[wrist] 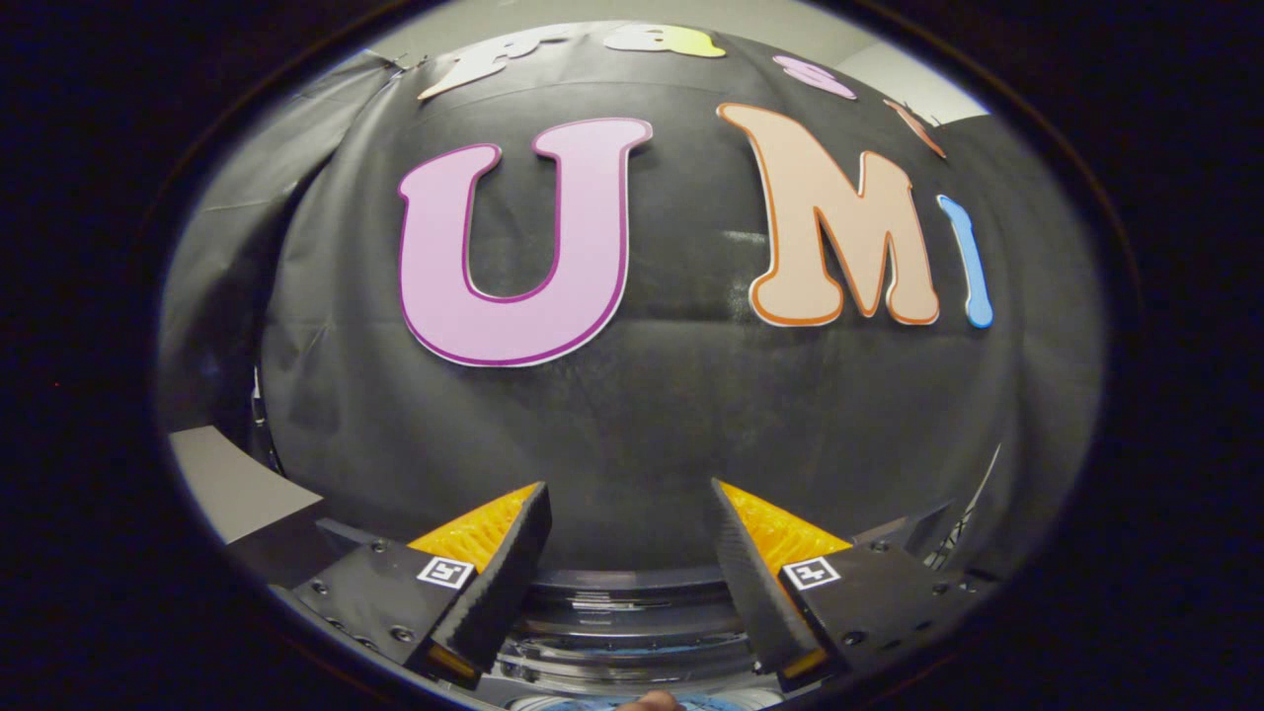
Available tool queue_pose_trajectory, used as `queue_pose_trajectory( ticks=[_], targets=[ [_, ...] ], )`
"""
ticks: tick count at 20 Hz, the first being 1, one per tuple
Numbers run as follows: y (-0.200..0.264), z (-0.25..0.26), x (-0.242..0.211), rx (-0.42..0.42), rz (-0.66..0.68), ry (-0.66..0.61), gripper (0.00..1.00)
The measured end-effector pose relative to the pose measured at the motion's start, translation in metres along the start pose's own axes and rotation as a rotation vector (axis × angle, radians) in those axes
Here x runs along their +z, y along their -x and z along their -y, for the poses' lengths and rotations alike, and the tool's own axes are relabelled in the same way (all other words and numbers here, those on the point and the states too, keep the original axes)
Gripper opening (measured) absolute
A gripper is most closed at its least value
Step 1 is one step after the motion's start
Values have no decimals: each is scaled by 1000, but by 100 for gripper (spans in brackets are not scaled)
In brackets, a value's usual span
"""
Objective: Put the clothes into the washing machine and then close the washing machine lid.
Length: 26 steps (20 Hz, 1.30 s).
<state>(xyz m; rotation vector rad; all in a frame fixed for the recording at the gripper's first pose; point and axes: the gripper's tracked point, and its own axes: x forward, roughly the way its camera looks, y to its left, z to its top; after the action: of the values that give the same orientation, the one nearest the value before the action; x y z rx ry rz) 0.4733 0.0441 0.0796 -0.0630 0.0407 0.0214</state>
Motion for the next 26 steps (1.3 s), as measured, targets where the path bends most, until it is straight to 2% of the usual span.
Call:
queue_pose_trajectory(
  ticks=[26],
  targets=[
    [22, 2, -2, -26, 39, -2, 98]
  ],
)
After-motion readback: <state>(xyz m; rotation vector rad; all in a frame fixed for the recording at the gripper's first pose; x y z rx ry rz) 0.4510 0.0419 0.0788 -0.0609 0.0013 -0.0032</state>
